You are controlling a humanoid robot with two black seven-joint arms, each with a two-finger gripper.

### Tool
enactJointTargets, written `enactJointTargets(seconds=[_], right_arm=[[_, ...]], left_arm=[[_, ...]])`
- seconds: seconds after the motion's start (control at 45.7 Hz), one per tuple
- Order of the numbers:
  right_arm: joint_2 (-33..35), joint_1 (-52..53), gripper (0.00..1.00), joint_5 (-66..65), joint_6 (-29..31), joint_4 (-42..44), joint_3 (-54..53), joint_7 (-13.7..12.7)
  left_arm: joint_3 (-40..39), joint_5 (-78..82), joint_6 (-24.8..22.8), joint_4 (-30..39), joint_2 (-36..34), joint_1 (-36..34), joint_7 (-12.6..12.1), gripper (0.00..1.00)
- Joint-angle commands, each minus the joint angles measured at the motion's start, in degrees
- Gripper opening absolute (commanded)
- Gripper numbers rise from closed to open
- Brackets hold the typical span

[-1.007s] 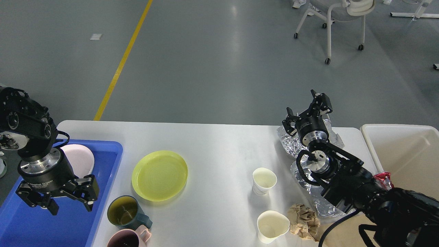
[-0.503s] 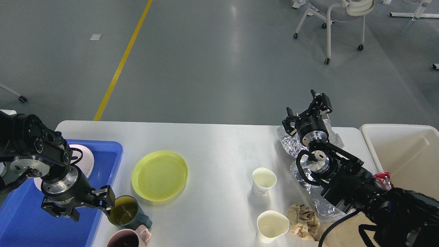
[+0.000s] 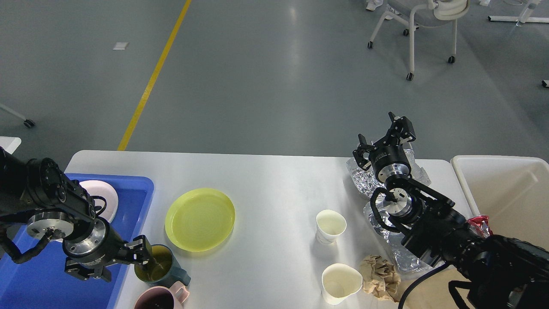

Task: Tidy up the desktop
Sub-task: 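Move the left gripper toward the dark teal mug beside the tray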

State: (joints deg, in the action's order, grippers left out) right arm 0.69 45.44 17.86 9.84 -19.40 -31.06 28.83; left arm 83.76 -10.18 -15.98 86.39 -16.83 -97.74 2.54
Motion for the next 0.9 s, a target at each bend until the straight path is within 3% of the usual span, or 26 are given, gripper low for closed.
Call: enactJointTargets(seconds=[0.0,0.197,0.306,0.875], right_arm=[[0.0,0.0,1.0,0.0,0.0,0.1,0.0,0.0],[-0.1,0.0,1.0,0.0,0.0,0.1,0.0,0.0],[0.0,0.0,1.0,0.0,0.0,0.0,0.0,0.0],[0.0,0.0,1.0,0.0,0.0,0.0,0.0,0.0]], left_arm=[[-0.1,-0.1,1.5,0.0,0.2,1.3,0.0,0.75],[-0.3,-3.0,2.3,-0.1,0.4,1.5,0.0,0.73],[-0.9,-4.6,3.0,-0.1,1.2,2.5,-0.2,0.67],[-4.6,-10.6,13.6,-0.4,2.7,7.7,-0.3,0.64]])
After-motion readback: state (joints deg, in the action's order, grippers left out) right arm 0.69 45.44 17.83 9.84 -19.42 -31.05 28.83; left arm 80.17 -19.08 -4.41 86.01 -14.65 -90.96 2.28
